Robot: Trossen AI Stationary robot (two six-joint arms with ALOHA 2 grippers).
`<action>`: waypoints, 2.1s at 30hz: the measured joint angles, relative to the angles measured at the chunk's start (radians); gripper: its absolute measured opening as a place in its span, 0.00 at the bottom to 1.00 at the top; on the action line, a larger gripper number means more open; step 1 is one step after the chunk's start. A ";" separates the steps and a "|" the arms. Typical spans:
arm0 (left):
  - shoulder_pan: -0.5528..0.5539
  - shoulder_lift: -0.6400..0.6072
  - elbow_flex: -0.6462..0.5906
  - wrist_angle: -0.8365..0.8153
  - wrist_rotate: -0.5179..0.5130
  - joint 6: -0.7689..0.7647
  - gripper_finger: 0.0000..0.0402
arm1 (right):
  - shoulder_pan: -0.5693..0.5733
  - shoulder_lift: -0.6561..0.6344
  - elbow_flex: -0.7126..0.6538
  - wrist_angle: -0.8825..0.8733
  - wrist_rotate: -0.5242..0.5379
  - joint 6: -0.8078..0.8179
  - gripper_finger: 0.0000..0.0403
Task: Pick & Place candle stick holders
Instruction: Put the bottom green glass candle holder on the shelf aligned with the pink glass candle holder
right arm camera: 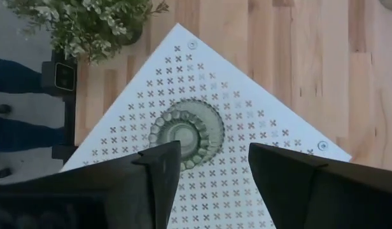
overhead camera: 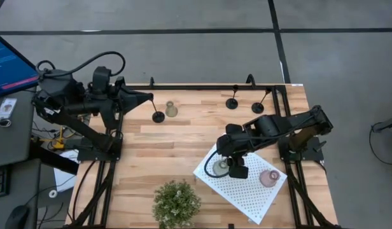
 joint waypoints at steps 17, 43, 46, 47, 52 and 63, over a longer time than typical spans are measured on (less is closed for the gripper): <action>0.000 0.000 0.000 -0.023 0.000 0.008 0.02 | -0.002 0.093 -0.001 -0.020 0.003 -0.030 0.45; -0.001 -0.034 0.000 -0.045 0.027 0.033 0.02 | 0.010 -0.103 -0.068 -0.203 0.090 0.215 0.04; -0.001 -0.036 0.000 -0.045 0.027 0.033 0.02 | 0.026 -0.150 -0.139 -0.202 0.081 0.272 0.04; -0.001 -0.037 0.000 -0.046 0.027 0.033 0.02 | 0.033 -0.165 -0.164 -0.203 0.072 0.291 0.04; -0.001 -0.044 0.000 -0.046 0.027 0.037 0.02 | 0.071 -0.220 -0.245 -0.198 0.020 0.370 0.04; -0.001 -0.052 0.000 -0.046 0.024 0.056 0.02 | 0.110 -0.238 -0.261 -0.198 -0.017 0.382 0.04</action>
